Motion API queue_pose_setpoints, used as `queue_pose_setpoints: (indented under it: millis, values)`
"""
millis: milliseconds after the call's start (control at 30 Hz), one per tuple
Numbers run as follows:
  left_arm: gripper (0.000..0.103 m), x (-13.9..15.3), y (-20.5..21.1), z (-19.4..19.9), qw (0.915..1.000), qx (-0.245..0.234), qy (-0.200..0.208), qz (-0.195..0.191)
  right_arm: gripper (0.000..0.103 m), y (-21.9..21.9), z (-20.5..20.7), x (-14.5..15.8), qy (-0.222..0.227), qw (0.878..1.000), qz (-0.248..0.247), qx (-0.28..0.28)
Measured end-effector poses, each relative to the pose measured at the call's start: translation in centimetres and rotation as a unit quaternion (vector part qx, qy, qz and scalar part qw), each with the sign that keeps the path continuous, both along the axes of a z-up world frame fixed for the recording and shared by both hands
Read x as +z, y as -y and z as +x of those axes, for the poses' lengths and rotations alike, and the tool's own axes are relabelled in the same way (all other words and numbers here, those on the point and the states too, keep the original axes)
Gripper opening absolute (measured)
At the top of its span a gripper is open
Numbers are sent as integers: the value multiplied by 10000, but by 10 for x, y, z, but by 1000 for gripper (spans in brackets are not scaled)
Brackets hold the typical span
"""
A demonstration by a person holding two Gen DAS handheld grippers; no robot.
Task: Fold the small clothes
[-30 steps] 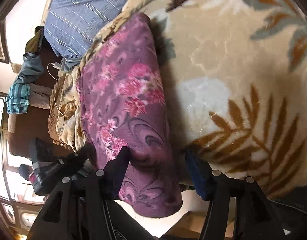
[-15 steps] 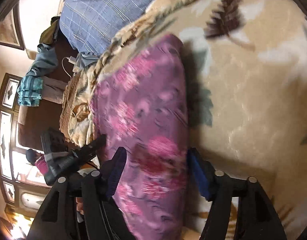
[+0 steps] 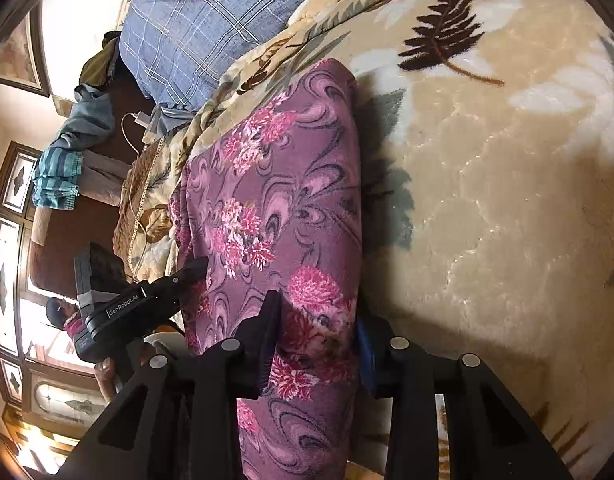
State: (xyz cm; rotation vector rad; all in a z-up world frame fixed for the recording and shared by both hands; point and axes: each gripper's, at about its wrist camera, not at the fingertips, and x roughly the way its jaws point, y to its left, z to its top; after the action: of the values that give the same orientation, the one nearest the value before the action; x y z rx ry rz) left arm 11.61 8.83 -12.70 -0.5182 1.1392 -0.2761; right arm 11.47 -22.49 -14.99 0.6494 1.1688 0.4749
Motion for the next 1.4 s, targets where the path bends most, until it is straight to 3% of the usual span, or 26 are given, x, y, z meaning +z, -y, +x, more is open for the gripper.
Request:
queue_pose_setpoints:
  millis: [100,267,433,567,667,933,1233,1300,1400]
  values:
    - [32,-2,-4,-2,9999,53,-14,-141,34,1,1,-3,-49,10000,83,-17]
    - [32,-1,0,-4,9999,-73,71,-43,33,1,3,-3,-251,9996,102,-71]
    - [19,3,-3,-13,9994,26,250,-244,26,-1,0,-1,-308,9990,129,-308]
    - [17,9,5,-16,9992,-40,395,-45,20,-3,-6,7,-182,9992,53,-354]
    - [16,20,6,-22,9977,-123,613,-253,17,-2,-9,13,-129,9991,103,-402]
    - [15,66,49,-37,9941,-587,900,-163,16,10,-26,51,482,9982,-62,-360]
    - [15,154,97,30,9857,-894,1402,-270,15,47,11,136,1322,9902,-233,-395]
    - [15,162,108,54,9849,-940,1422,-296,15,57,32,150,1499,9873,-239,-475]
    - [15,152,125,88,9832,-1059,1470,-227,15,73,64,147,1574,9856,-167,-589]
